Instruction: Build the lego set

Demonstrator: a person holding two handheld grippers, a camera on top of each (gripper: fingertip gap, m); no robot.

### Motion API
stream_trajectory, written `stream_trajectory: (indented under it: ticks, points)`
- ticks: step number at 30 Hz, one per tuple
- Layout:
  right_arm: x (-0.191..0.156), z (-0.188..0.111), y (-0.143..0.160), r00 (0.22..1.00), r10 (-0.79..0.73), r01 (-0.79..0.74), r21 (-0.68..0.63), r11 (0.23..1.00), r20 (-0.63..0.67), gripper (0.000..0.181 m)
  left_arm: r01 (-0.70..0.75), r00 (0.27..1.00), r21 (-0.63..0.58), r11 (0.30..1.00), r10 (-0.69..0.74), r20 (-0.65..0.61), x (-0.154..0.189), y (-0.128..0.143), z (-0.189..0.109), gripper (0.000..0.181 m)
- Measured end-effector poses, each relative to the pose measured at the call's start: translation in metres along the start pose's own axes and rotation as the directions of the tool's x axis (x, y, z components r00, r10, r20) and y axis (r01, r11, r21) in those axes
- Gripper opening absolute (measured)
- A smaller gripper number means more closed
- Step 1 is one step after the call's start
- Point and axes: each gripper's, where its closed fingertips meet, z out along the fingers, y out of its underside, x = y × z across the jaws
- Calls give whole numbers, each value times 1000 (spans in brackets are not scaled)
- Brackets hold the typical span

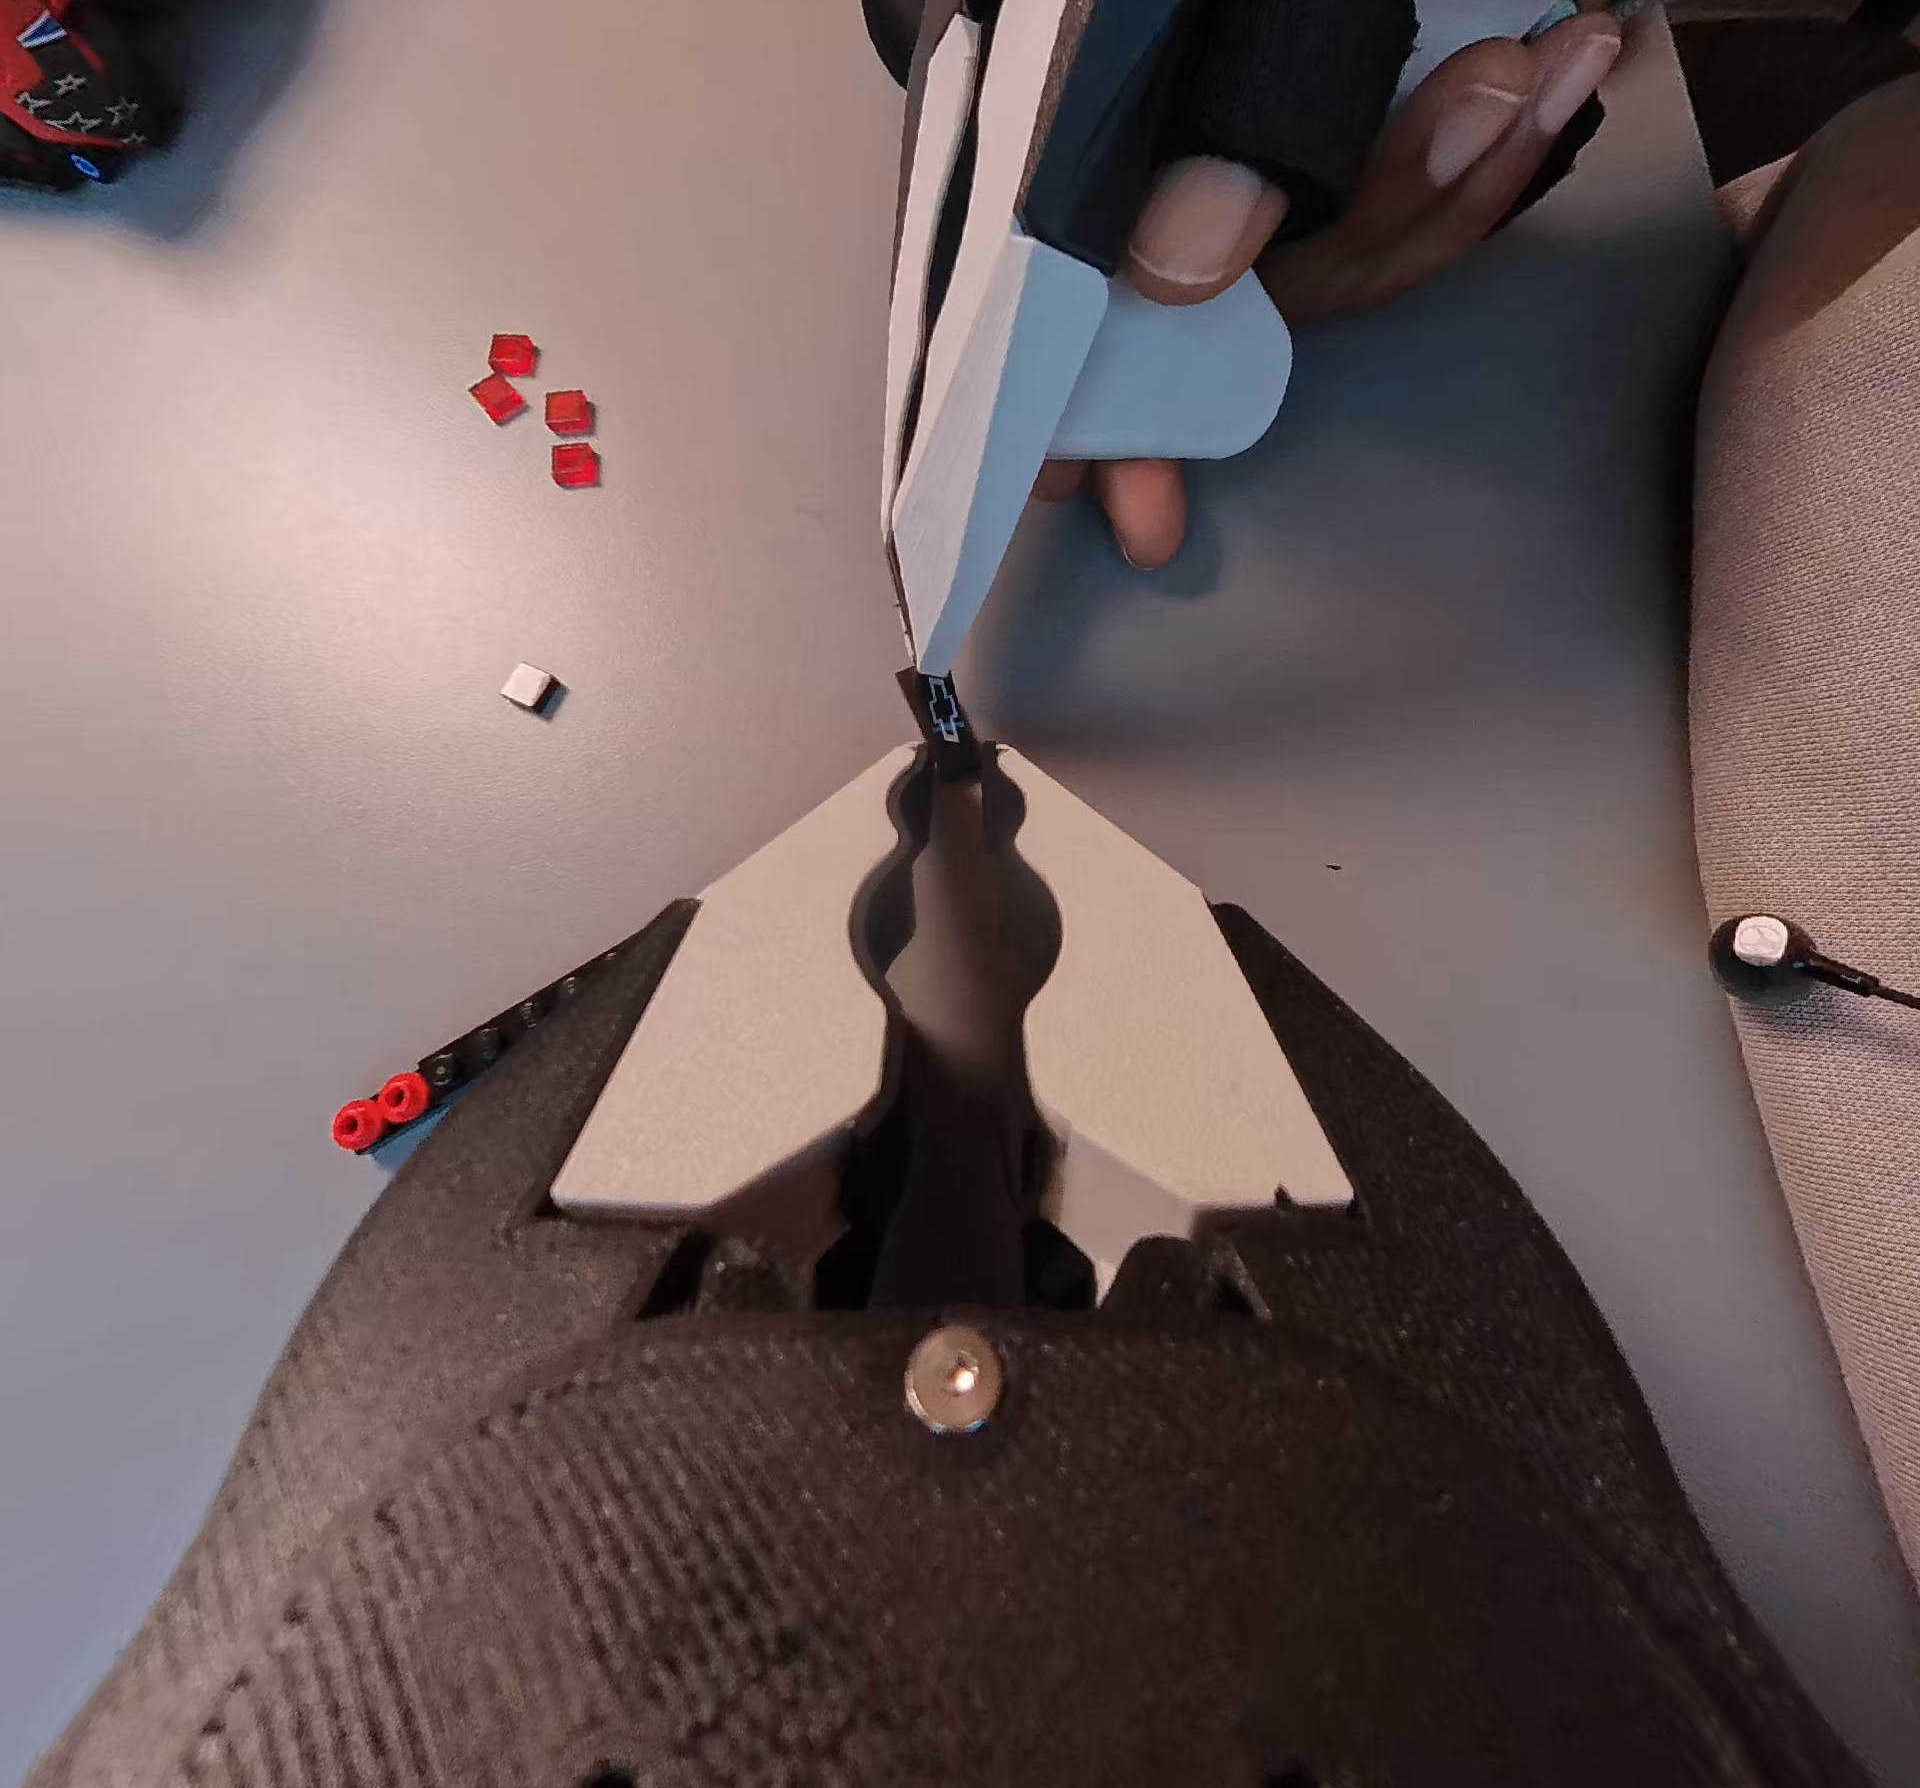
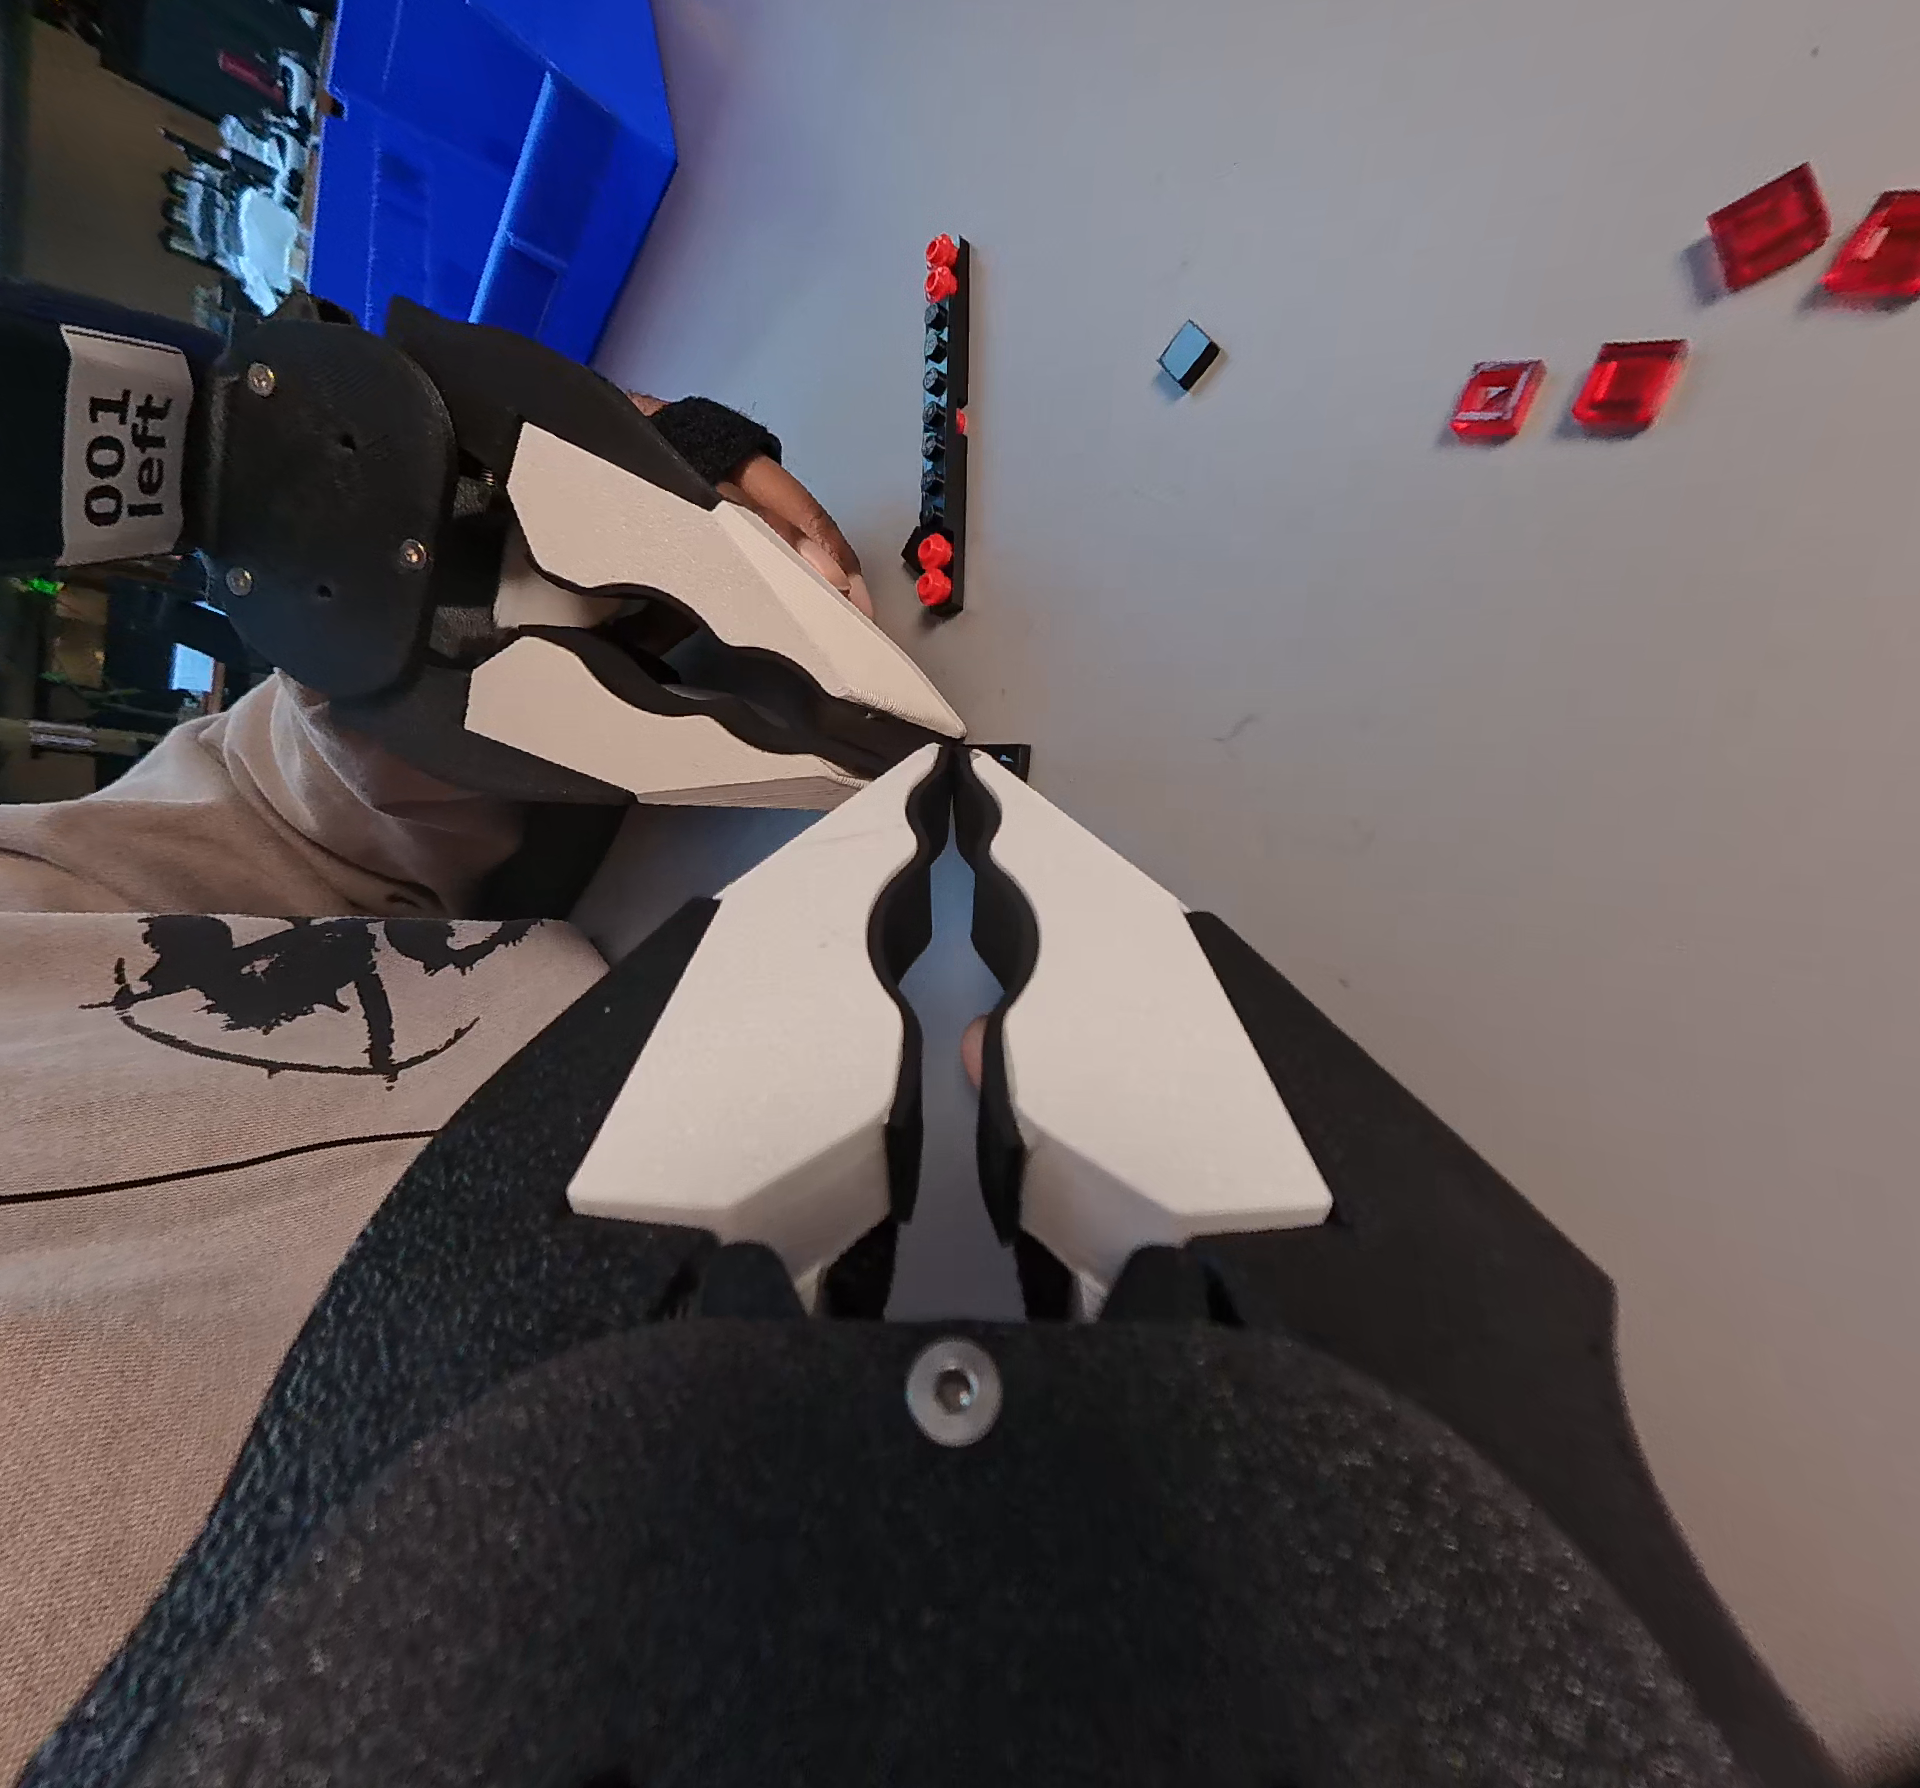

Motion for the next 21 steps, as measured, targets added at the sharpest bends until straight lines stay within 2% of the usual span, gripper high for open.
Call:
stream_trajectory:
  ticks: [21]
  points:
    - [-11,-6,-7,996,-22,19,42,999,83,0,-16,1000,3,1000,16,-13,1,0,0,6]
